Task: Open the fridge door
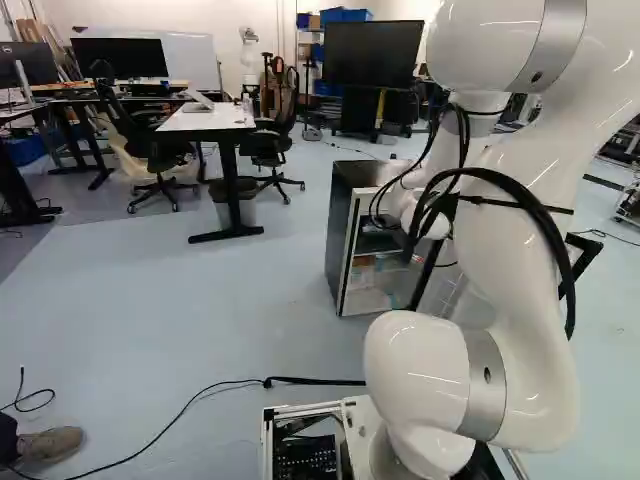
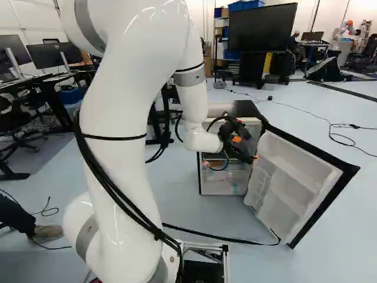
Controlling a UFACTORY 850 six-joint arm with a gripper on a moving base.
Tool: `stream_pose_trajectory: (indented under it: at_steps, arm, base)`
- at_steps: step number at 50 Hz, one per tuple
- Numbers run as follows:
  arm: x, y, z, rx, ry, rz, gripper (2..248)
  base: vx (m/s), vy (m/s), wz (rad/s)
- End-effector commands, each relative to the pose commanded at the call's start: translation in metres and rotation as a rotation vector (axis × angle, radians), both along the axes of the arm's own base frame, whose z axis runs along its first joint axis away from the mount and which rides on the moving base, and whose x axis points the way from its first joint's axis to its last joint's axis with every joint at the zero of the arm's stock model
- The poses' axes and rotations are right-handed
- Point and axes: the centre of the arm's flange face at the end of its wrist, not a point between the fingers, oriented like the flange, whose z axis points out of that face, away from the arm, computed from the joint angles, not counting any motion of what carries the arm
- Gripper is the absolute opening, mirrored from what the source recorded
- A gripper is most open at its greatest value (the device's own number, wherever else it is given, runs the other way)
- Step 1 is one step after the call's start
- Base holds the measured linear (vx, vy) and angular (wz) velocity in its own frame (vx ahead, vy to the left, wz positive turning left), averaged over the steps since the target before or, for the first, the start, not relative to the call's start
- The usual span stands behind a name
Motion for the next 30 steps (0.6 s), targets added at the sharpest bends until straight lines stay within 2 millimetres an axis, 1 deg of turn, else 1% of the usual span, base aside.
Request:
stream_pose_trajectory:
  at_steps: [20, 30]
  arm:
    - [-0.025, 0.039, 0.002, 0.005, 0.068, 0.24, 247]
    - [-0.029, 0.046, 0.002, 0.003, 0.082, 0.297, 247]
  base:
    - [0.0, 0.0, 0.0]
    - [0.0, 0.0, 0.0]
